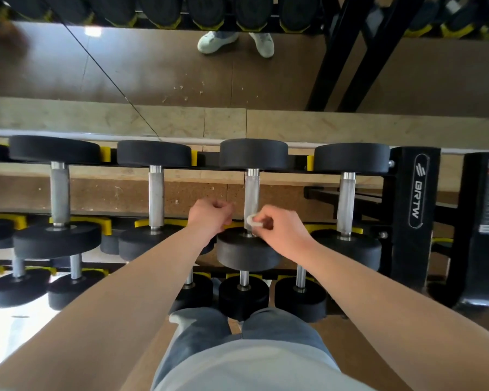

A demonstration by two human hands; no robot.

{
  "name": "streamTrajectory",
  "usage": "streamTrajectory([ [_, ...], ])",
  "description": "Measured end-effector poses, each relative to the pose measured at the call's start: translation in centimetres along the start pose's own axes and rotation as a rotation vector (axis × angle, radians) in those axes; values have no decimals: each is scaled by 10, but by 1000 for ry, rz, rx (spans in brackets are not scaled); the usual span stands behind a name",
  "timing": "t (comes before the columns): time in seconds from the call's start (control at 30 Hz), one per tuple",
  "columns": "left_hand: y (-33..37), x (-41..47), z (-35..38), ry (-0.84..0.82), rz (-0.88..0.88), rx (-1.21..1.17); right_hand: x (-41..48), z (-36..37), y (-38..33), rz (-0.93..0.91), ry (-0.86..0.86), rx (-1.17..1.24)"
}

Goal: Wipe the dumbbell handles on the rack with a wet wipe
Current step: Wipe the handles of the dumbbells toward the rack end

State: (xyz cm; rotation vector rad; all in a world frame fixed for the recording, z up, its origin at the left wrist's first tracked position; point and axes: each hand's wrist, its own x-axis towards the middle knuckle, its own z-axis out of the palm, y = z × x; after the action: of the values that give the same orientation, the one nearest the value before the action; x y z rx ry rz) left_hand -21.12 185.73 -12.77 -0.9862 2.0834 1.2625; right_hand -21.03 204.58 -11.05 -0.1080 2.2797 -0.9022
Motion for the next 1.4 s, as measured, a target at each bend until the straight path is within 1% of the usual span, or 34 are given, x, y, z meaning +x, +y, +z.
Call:
streamTrajectory([
  [0.07,0,0,0,-4,-25,-1,4,0,0,-8,51,36],
  [0.17,1,-1,0,-12,-44,-29,24,-9,-15,-15,277,188],
  [0.2,2,-3,0,-17,-38,-36,31,-13,-19,-30,344,205],
  [0.27,1,-5,0,-20,-6,-8,37,-18,-21,-126,408,100],
  [0.3,1,-4,0,-18,13,12,34,-17,-19,-202,369,6],
  [0.33,2,-5,0,-15,27,16,29,-16,-16,-281,282,-98],
  [0.37,2,-5,-1,-12,34,21,23,-15,-14,-341,157,-218],
  [0.43,3,-5,-1,-3,39,23,14,-12,-10,-383,-99,-421],
  [0.47,3,-4,-1,-2,45,11,12,-11,-9,-378,-167,-442],
  [0.5,2,-4,0,-10,34,-13,13,-12,-8,-364,-183,-416],
  [0.53,2,-5,1,-12,17,-49,14,-14,-9,-351,-153,-368],
  [0.57,1,-5,0,-5,1,-75,17,-16,-11,-328,-80,-306],
  [0.6,2,-8,-1,12,-2,-77,21,-17,-13,-290,37,-218],
  [0.67,2,-10,-2,16,25,-2,28,-22,-19,-163,314,-2],
  [0.7,1,-10,-2,3,33,26,32,-25,-21,-89,390,89],
  [0.73,3,-12,-1,-8,39,46,35,-27,-21,-20,371,140],
  [0.77,3,-11,0,-18,45,62,35,-26,-19,40,264,149],
  [0.87,2,-9,-2,-13,97,67,29,-15,-6,149,-187,-39],
  [0.9,1,-8,-2,-19,110,59,28,-11,-1,157,-278,-94],
  [0.93,1,-8,-2,-36,111,41,29,-9,3,162,-312,-111],
  [0.97,1,-7,-1,-58,96,15,33,-9,5,177,-309,-80],
  [1.0,1,-7,0,-83,82,3,37,-9,6,211,-291,5],
  [1.03,2,-7,1,-107,76,6,42,-10,5,267,-262,153],
  [1.1,4,-8,3,-144,79,10,54,-11,4,364,-206,532],
  [1.17,5,-7,4,-164,74,-27,64,-17,0,360,-148,915],
  [1.2,5,-6,4,-166,70,-54,68,-21,-2,346,-118,1069],
  [1.23,5,-4,4,-169,60,-85,71,-23,-3,336,-101,1147],
  [1.27,5,-3,4,-172,49,-116,72,-24,-3,328,-107,1145],
  [1.3,6,-2,3,-177,35,-140,71,-23,-2,325,-147,1043],
  [1.4,7,1,3,-202,7,-139,64,-15,8,339,-378,503],
])
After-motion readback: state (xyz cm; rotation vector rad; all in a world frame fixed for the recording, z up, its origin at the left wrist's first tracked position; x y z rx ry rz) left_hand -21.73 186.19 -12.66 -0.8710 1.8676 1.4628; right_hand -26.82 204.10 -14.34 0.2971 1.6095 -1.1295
